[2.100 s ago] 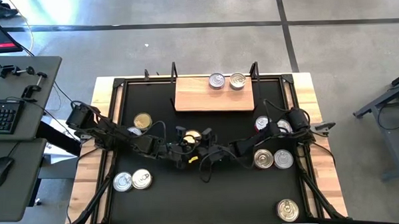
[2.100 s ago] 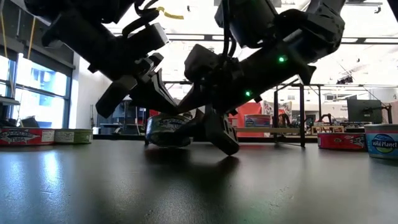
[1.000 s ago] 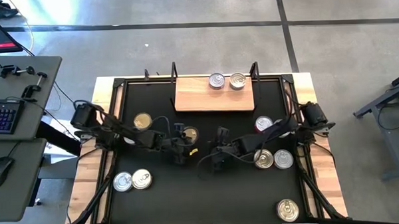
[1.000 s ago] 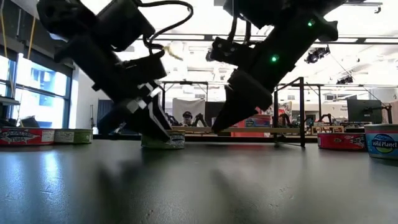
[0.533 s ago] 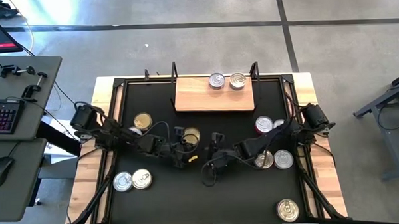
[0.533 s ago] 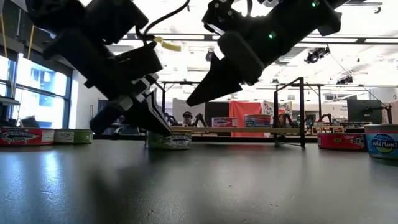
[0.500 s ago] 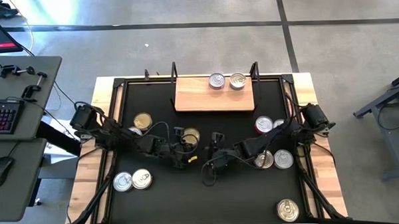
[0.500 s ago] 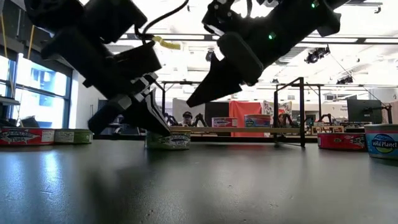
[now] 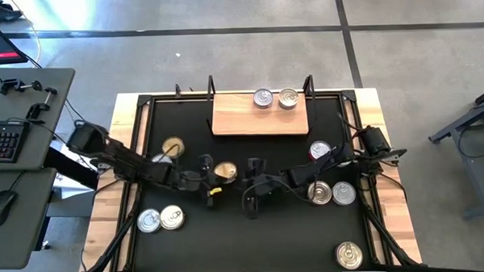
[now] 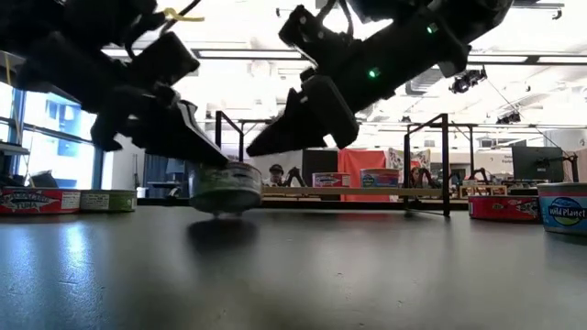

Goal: Stack canned seafood by type on shelf
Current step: Put the green tuna can on the shelf

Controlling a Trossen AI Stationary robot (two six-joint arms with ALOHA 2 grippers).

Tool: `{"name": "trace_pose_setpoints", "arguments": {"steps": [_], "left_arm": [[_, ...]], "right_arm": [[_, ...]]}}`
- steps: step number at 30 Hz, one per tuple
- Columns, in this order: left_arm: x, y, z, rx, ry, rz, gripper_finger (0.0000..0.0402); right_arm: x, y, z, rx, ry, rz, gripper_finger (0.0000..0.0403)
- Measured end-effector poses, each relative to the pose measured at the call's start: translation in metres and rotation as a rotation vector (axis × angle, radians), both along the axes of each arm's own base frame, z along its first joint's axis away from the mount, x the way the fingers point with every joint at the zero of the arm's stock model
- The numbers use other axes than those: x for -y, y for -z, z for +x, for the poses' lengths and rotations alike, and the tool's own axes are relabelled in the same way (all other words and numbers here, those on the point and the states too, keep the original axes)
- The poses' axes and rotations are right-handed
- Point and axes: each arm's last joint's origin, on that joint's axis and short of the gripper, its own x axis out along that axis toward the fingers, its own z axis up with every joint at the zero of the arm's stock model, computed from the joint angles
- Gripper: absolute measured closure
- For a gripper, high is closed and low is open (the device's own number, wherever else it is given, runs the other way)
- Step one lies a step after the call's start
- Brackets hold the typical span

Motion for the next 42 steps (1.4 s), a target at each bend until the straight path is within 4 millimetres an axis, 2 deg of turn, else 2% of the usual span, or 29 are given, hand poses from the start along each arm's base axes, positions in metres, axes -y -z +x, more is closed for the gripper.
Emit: {"name": "trace_pose_setpoints", "arguments": {"steps": [4,8,14,18,22,27,28,32,36,39,42], "left_arm": [[-0.002,-0.009,-0.01,0.052,0.035,-0.049,0.0401],[-0.005,-0.01,-0.013,0.062,0.042,-0.062,0.0401],[-0.007,-0.011,-0.012,0.064,0.04,-0.076,0.0401],[-0.007,-0.011,-0.012,0.068,0.047,-0.083,0.0401],[-0.007,-0.011,-0.012,0.07,0.048,-0.092,0.0401],[-0.008,-0.013,-0.012,0.083,0.029,-0.082,0.0401],[-0.007,-0.015,-0.012,0.086,0.033,-0.077,0.0401],[-0.005,-0.022,-0.024,0.033,0.042,-0.053,0.0401],[-0.007,-0.03,-0.042,-0.023,-0.049,0.009,0.0401],[-0.01,-0.033,-0.054,-0.036,-0.172,0.06,0.0401],[-0.012,-0.037,-0.061,-0.003,-0.275,0.074,0.0401]], "right_arm": [[0.005,-0.005,0.004,0.008,-0.045,-0.097,0.0188],[0.015,-0.004,0.009,-0.003,-0.117,-0.179,0.0155],[0.024,0.025,0.018,-0.047,-0.246,-0.344,0.0142],[0.024,0.037,0.024,0.001,-0.195,-0.432,0.0143],[0.024,0.038,0.026,0.034,-0.163,-0.381,0.0168],[0.02,0.038,0.024,0.034,-0.045,-0.355,0.0268],[0.018,0.037,0.023,0.033,-0.029,-0.346,0.0285],[0.011,0.025,0.016,0.013,0.044,-0.304,0.0283],[0.011,0.0,0.006,-0.032,0.202,-0.377,0.0283],[0.018,-0.023,0.006,-0.09,0.319,-0.466,0.0283],[0.036,-0.044,0.017,-0.144,0.384,-0.498,0.0283]]}}
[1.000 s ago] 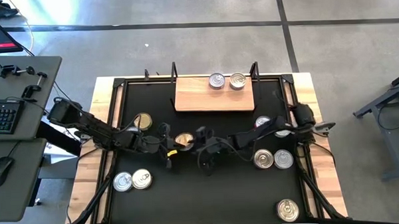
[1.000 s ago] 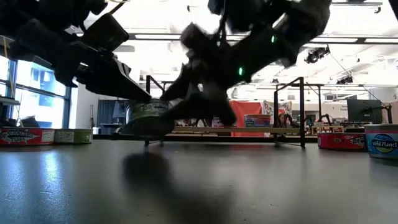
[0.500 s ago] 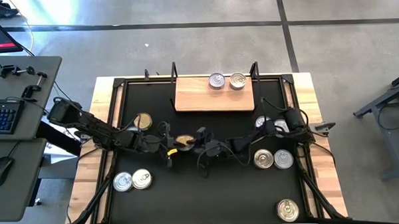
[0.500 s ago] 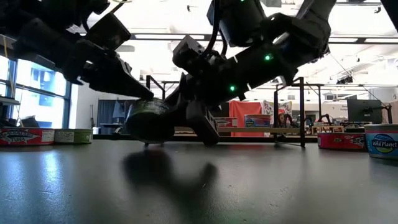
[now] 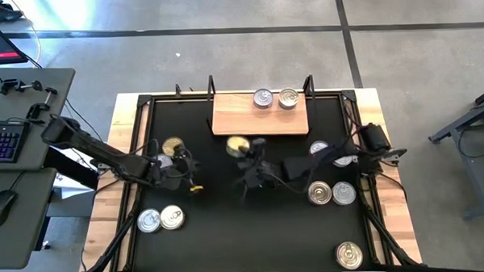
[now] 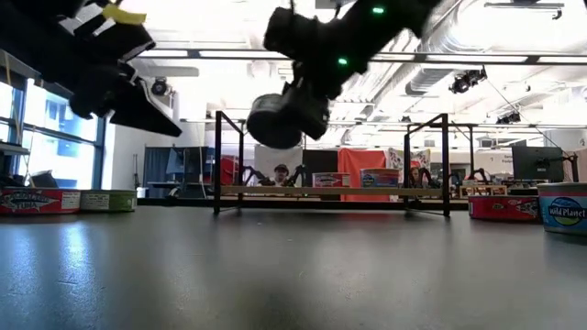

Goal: Stack canned seafood by type on shelf
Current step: Put the green tuna can on the shelf

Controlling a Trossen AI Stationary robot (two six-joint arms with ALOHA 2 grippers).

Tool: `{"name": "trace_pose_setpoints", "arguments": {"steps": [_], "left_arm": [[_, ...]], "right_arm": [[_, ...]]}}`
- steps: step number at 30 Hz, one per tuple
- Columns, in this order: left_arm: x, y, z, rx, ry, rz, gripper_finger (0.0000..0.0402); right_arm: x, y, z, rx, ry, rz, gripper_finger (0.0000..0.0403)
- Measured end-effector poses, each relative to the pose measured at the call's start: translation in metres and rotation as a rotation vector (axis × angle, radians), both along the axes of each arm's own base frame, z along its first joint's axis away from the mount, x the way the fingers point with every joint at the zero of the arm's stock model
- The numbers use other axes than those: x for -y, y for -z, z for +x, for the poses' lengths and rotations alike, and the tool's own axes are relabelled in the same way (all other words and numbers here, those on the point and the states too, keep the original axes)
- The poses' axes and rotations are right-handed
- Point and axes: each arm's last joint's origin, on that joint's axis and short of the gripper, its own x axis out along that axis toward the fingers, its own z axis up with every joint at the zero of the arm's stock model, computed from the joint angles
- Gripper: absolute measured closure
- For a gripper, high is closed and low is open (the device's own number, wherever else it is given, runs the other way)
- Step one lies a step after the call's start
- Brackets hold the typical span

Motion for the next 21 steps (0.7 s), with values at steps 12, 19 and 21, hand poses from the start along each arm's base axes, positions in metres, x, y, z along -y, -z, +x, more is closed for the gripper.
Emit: {"name": "trace_pose_setpoints", "arguments": {"steps": [12,19,21], "left_arm": [[0.009,0.007,-0.009,0.033,-0.114,-0.009,0.0401],[0.016,0.008,-0.011,0.043,-0.095,-0.019,0.0401],[0.017,0.008,-0.011,0.048,-0.095,-0.015,0.0401]], "right_arm": [[0.114,0.032,0.046,-0.194,0.109,0.072,0.0283],[0.148,0.03,0.058,-0.141,0.142,0.117,0.0255],[0.153,0.026,0.06,-0.131,0.132,0.14,0.0198]]}}
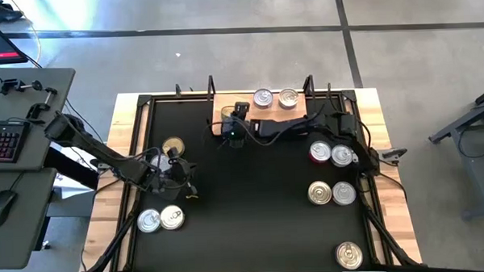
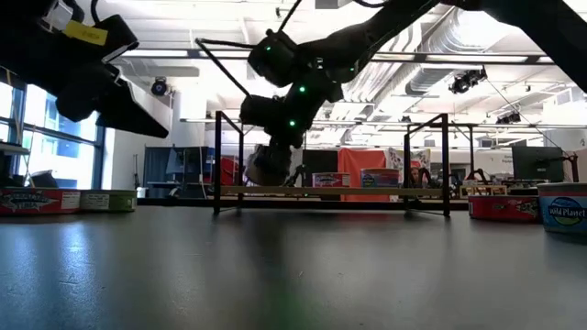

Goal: Stack canned seafood by type on shelf
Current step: Put the green tuna can on the shelf

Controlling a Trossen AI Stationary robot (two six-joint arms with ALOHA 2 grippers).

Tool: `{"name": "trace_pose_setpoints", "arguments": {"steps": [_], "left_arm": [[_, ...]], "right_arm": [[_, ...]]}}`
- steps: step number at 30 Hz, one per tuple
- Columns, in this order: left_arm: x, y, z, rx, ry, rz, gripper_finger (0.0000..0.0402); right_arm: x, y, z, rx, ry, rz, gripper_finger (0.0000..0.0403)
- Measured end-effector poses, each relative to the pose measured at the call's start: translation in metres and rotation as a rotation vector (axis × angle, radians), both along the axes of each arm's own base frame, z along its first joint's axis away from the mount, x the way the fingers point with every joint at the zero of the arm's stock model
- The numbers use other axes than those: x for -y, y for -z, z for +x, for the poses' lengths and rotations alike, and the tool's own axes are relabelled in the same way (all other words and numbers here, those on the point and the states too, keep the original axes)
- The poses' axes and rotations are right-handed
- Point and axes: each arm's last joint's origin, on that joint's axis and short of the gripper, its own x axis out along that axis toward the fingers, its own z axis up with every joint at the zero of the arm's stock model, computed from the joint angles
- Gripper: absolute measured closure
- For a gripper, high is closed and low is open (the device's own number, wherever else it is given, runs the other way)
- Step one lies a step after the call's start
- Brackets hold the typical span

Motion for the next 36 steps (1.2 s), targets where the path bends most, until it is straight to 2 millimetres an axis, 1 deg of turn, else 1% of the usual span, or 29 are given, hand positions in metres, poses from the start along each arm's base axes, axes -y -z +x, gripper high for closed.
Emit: {"name": "trace_pose_setpoints", "arguments": {"steps": [2,4,6,9,11,13,17,21,22,24,27,29,32,36], "left_arm": [[0.0,0.0,0.0,0.0,0.0,-0.001,0.0401],[0.0,0.0,0.0,0.004,-0.002,-0.005,0.0401],[0.0,0.0,0.0,0.009,-0.007,-0.013,0.0401],[0.0,0.0,0.0,0.012,-0.01,-0.018,0.0401],[0.0,0.0,0.0,0.012,-0.009,-0.018,0.0401],[0.001,0.0,0.0,0.012,-0.005,-0.018,0.0401],[0.002,0.0,-0.001,0.012,0.003,-0.018,0.0401],[0.003,0.0,-0.001,0.012,0.008,-0.018,0.0401],[0.003,0.0,-0.001,0.012,0.008,-0.019,0.0401],[0.003,0.0,-0.001,0.012,0.008,-0.019,0.0401],[0.003,0.0,-0.001,0.012,0.008,-0.019,0.0401],[0.003,0.0,-0.001,0.013,0.008,-0.019,0.0401],[0.003,0.0,-0.001,0.013,0.008,-0.019,0.0401],[0.003,0.0,-0.001,0.013,0.008,-0.019,0.0401]], "right_arm": [[0.003,-0.006,0.002,0.003,0.009,0.001,0.0143],[0.004,-0.015,0.005,0.009,0.017,-0.001,0.0106],[0.004,-0.024,0.007,-0.007,0.01,0.01,0.009],[0.005,-0.037,0.008,-0.012,-0.011,0.102,0.0095],[0.009,-0.047,0.008,0.009,-0.011,0.183,0.0113],[0.018,-0.054,0.005,0.024,0.01,0.267,0.0137],[0.042,-0.055,-0.003,0.091,0.07,0.445,0.0201],[0.064,-0.048,-0.009,0.153,0.143,0.572,0.0284],[0.07,-0.041,-0.01,0.152,0.158,0.597,0.0306],[0.081,-0.032,-0.011,0.163,0.178,0.624,0.0344],[0.094,-0.025,-0.012,0.179,0.193,0.629,0.039],[0.101,-0.022,-0.012,0.197,0.199,0.621,0.0397],[0.106,-0.023,-0.012,0.226,0.203,0.614,0.0385],[0.11,-0.025,-0.012,0.242,0.205,0.609,0.0381]]}}
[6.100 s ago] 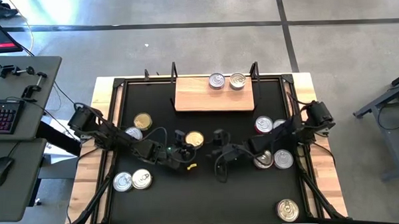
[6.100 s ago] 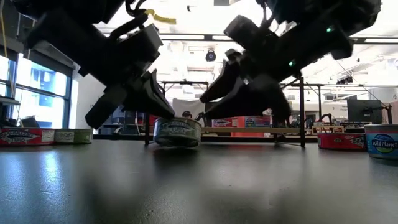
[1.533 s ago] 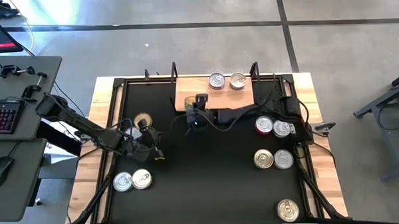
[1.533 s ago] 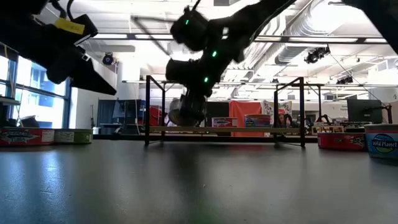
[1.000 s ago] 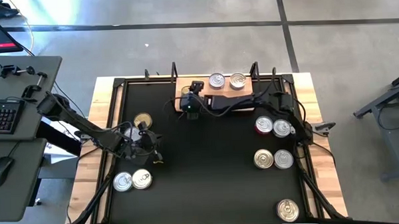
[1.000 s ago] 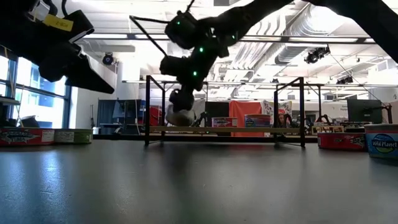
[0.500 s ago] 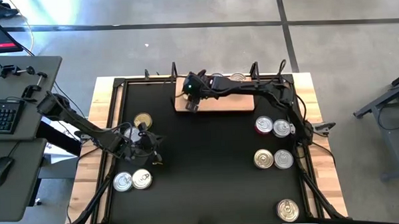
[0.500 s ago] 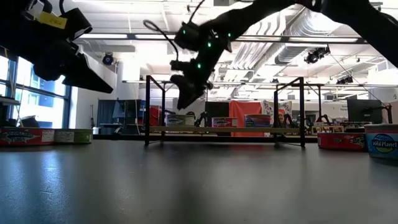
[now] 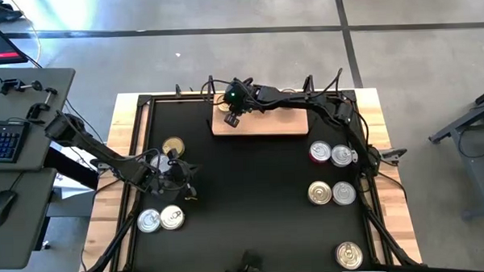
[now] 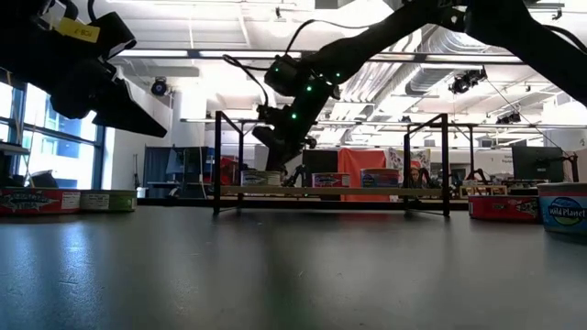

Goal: Stack canned seafood by type on shelf
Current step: Put the green tuna can on the shelf, then adjust the red tuna can on the shelf

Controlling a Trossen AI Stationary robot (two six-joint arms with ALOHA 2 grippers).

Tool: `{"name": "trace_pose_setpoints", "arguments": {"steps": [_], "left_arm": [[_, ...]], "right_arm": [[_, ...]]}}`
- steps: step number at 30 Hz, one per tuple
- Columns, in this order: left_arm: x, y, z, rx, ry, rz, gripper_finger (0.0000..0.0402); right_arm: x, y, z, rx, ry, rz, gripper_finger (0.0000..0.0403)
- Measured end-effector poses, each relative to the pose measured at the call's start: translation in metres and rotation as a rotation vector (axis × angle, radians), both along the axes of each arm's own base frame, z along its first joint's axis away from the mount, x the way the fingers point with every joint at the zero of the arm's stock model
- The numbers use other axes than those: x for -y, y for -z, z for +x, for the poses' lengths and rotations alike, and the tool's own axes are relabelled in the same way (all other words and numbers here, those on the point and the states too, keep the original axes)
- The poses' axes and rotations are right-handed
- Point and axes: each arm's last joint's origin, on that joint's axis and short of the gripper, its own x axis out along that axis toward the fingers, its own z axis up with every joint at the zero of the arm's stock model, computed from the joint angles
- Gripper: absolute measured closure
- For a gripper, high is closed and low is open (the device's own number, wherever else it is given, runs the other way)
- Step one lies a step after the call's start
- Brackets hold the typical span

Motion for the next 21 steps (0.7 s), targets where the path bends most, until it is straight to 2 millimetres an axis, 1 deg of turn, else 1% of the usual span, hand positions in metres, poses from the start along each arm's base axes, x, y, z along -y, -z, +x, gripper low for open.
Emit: {"name": "trace_pose_setpoints", "arguments": {"steps": [3,7,9,12,14,17,19,21], "left_arm": [[0.0,0.0,0.0,0.002,-0.002,-0.003,0.0401],[0.0,0.0,0.0,0.009,-0.008,-0.014,0.0401],[0.0,0.0,0.0,0.012,-0.011,-0.018,0.0401],[0.0,0.0,0.0,0.012,-0.011,-0.019,0.0401],[0.0,0.0,0.0,0.012,-0.011,-0.019,0.0401],[0.001,0.0,0.0,0.012,-0.008,-0.019,0.0401],[0.002,0.0,-0.001,0.012,-0.002,-0.02,0.0401],[0.003,0.0,-0.001,0.012,0.003,-0.02,0.0401]], "right_arm": [[0.001,-0.001,0.0,-0.007,0.016,-0.015,0.038],[0.0,-0.004,-0.002,-0.039,0.067,-0.088,0.038],[-0.001,-0.012,-0.003,-0.045,0.07,-0.131,0.038],[-0.006,-0.033,-0.008,-0.029,0.067,-0.161,0.038],[-0.01,-0.047,-0.015,-0.039,0.064,-0.156,0.038],[-0.015,-0.064,-0.03,-0.098,0.061,-0.131,0.038],[-0.013,-0.07,-0.044,-0.156,0.087,-0.094,0.038],[-0.003,-0.068,-0.059,-0.207,0.163,-0.032,0.038]]}}
